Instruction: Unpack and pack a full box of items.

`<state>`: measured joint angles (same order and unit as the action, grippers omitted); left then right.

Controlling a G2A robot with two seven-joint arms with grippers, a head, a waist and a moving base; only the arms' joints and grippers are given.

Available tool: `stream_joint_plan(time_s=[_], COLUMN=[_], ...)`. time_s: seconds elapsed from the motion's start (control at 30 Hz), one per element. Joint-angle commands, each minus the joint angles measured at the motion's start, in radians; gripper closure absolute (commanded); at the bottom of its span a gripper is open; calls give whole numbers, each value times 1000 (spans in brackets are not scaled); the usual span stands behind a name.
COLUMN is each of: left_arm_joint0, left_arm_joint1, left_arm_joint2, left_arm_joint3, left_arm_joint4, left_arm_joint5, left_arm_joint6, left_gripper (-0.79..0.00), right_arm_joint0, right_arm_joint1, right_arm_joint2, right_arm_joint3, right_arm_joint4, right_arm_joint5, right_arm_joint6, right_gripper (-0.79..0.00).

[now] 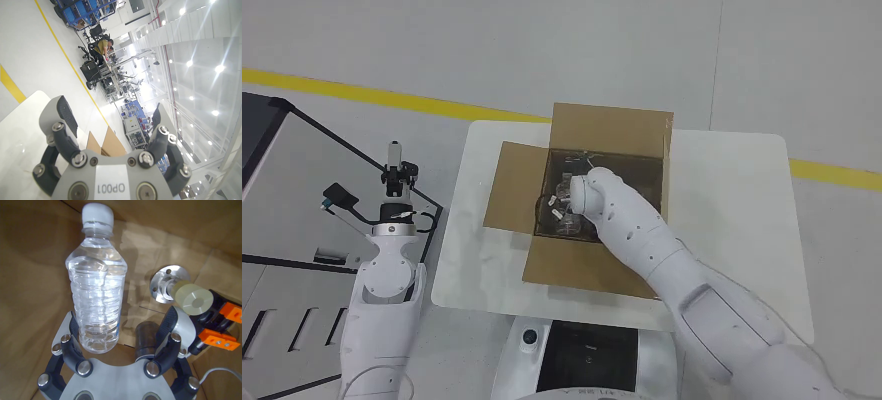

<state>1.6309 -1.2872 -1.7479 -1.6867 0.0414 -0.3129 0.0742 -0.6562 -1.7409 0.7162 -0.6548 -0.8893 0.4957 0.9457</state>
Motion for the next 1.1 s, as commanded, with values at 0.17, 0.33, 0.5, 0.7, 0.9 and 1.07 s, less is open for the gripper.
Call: stream_joint_plan(time_s=[0.17,0.33,0.5,0.7,0.9,1.07], left_arm_joint0=[0,0,0,0,0,0], left_arm_joint1=[0,0,0,0,0,0], left_arm_joint2=[0,0,0,0,0,0], left_arm_joint3=[0,0,0,0,0,0], left_arm_joint4=[0,0,0,0,0,0], left_arm_joint5=[0,0,0,0,0,0], left_arm_joint6=[0,0,0,0,0,0], left_gripper=[-785,-785,-785,-785,-785,-785], right_arm_joint0=[31,40,53,78,92,103], right_arm_joint1=[-39,-52,-67,-91,-119,-139], right_arm_joint2=[-40,-36,-33,-36,-51,-53], right_arm_joint3=[53,84,140,212,265,302], right_arm_joint4=[-30,-17,0,15,17,28], right_arm_joint5=[113,93,47,-2,-38,-52], right_arm_joint6=[8,-15,-55,-90,-108,-118], right_gripper=[-782,-785,-770,-690,-311,-329])
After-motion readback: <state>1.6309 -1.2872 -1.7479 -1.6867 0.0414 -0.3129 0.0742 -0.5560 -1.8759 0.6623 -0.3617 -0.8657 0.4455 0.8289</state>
